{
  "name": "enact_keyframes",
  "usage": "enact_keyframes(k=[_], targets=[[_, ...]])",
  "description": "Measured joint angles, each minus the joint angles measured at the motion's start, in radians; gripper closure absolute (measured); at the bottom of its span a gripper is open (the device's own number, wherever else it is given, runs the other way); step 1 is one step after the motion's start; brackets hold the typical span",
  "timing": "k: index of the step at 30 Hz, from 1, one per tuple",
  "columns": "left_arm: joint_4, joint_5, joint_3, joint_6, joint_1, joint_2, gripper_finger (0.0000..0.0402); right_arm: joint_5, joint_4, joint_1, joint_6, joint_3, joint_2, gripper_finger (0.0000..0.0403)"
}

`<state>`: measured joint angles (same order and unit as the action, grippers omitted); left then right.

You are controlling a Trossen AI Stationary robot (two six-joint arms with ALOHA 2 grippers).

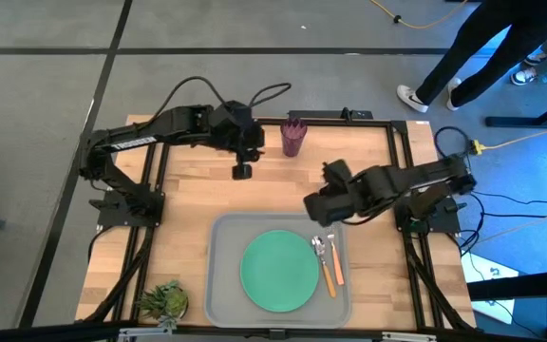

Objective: Pick and place plate/cup/fork/spoon on tray
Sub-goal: Put the violet cup on the gray tray to the top left of the green plate

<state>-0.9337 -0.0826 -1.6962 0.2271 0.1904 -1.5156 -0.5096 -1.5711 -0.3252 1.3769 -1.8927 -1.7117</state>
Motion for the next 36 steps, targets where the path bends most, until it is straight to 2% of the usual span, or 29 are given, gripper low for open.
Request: enact_keyframes(k=[3, 9, 14, 22, 29, 36], targets=[[0.079, -0.039, 0.000, 0.107, 0.011, -0.022, 0.0307, -0.048, 0.000, 0.000, -0.002, 0.000, 0.054, 0.0309], [0.256, -0.028, 0.000, 0.331, 0.022, -0.063, 0.0307, -0.131, 0.000, -0.003, -0.035, 0.000, 0.180, 0.0308], [0.290, -0.004, 0.000, 0.420, 0.045, -0.116, 0.0310, -0.185, 0.000, -0.003, -0.122, 0.000, 0.274, 0.0308], [0.335, 0.021, 0.000, 0.439, 0.118, -0.248, 0.0309, -0.298, -0.001, -0.002, -0.241, 0.000, 0.409, 0.0308], [0.358, 0.020, 0.001, 0.469, 0.167, -0.365, 0.0311, -0.321, -0.001, -0.002, -0.317, 0.000, 0.460, 0.0308], [0.376, -0.008, 0.001, 0.498, 0.175, -0.429, 0.0311, -0.328, 0.000, -0.002, -0.340, 0.000, 0.469, 0.0308]])
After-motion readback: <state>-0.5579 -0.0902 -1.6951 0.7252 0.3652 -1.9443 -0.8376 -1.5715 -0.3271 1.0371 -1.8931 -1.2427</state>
